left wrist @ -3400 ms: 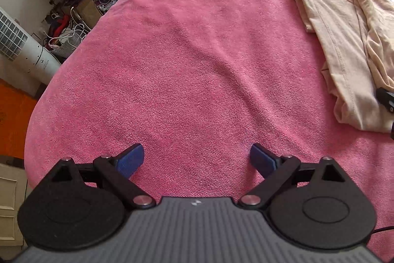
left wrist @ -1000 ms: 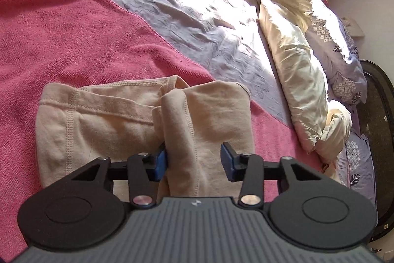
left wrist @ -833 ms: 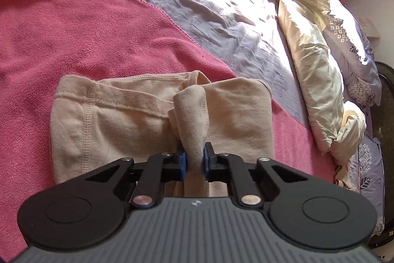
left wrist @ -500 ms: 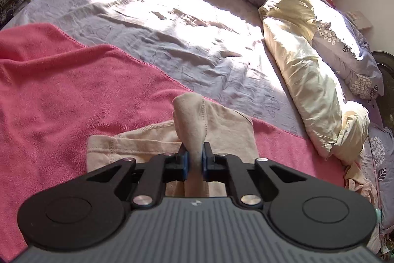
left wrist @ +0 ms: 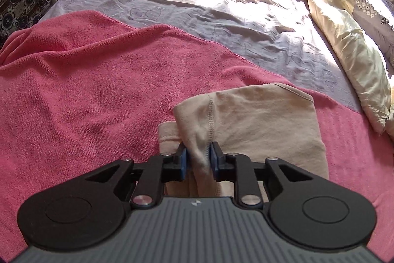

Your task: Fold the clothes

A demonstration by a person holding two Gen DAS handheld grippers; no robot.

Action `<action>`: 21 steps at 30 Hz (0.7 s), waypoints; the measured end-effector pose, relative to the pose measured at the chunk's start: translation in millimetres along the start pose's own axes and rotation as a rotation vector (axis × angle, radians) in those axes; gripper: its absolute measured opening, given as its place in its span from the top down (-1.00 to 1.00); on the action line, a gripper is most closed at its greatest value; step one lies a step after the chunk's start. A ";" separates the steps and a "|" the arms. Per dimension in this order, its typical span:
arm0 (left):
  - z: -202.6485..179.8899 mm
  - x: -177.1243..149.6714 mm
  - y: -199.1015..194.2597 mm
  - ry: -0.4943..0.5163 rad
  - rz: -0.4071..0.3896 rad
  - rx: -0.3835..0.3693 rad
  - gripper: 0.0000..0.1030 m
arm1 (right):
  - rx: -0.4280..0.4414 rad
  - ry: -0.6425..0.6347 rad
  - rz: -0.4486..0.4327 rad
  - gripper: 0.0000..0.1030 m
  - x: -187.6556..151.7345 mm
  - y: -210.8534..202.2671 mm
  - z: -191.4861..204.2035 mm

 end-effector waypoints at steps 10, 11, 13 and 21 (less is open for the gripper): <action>42.0 22.7 -20.4 0.003 -0.091 0.280 0.25 | 0.066 -0.019 0.064 0.32 -8.2 -25.2 7.8; 32.0 21.8 -30.1 0.036 -0.126 0.263 0.25 | 0.051 -0.008 0.043 0.32 -7.6 -36.7 5.2; -4.1 11.0 -50.5 0.159 -0.200 0.204 0.23 | 0.008 -0.001 0.028 0.32 -7.2 -53.6 0.2; -96.5 -80.4 -31.5 0.548 -0.235 0.181 -0.09 | -0.222 0.051 0.034 0.20 -17.0 -82.1 -62.1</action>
Point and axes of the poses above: each gripper's, at about its wrist camera, not at the fingertips, and y roughly the way its jaws point, z to its left, x to its top, the point moved 9 cm from there along y, roughly the way its jaws point, and after that the axes turned 15 degrees about x, right-handed, at the moved point
